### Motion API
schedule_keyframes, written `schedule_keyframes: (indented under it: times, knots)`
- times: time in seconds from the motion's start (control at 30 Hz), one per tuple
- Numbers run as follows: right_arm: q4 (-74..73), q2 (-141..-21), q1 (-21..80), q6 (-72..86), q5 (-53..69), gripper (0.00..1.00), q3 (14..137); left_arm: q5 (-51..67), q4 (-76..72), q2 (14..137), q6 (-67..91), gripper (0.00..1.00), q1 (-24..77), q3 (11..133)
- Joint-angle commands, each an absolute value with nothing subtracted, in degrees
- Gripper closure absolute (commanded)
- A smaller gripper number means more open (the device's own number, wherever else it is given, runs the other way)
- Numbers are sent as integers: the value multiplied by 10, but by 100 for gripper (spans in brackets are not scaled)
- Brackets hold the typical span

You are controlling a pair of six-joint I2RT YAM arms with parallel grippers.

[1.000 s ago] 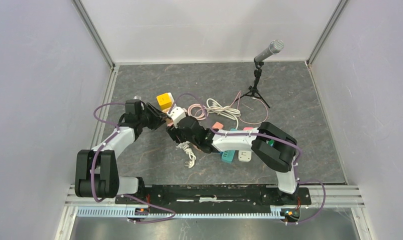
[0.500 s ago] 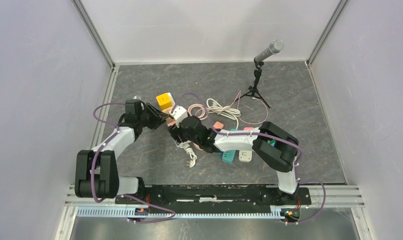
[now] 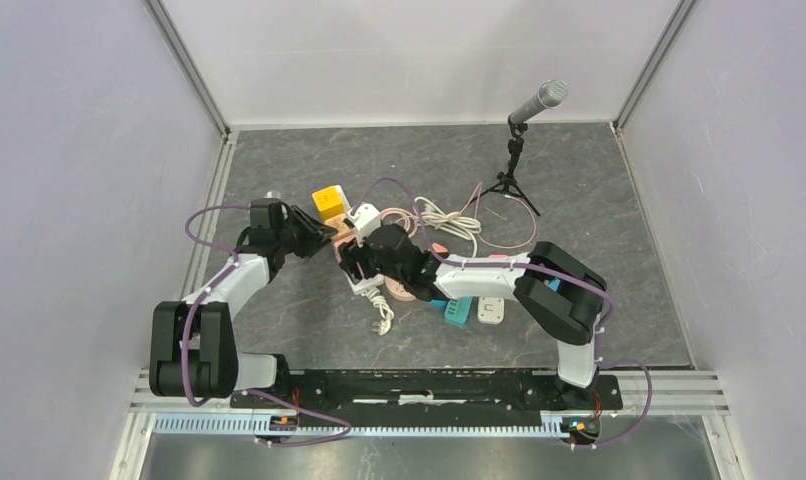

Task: Pull the plug off the socket

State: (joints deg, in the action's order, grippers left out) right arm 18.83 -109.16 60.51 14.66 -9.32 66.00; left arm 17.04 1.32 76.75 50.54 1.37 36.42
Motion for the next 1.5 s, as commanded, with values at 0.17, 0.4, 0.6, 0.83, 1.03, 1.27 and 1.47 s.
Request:
schedule_keyframes:
  times: [0.17, 0.4, 0.6, 0.83, 1.03, 1.27, 1.47]
  knots:
    - [248, -1022, 633, 101, -136, 100, 671, 62, 121, 815, 476, 64, 11, 335]
    - [241, -977, 627, 108, -129, 100, 639, 74, 124, 801, 478, 63, 11, 343]
    - [242, -929, 626, 125, -116, 100, 598, 113, 142, 775, 478, 57, 11, 366]
    - [243, -885, 618, 151, -82, 100, 555, 141, 198, 728, 460, 36, 11, 428]
    - [233, -834, 593, 167, -72, 100, 516, 150, 252, 688, 426, 13, 11, 478]
    - [185, -787, 550, 166, -96, 100, 481, 113, 304, 648, 385, 0, 11, 502]
    - [137, -794, 519, 185, -109, 100, 477, 84, 340, 632, 372, 0, 11, 512]
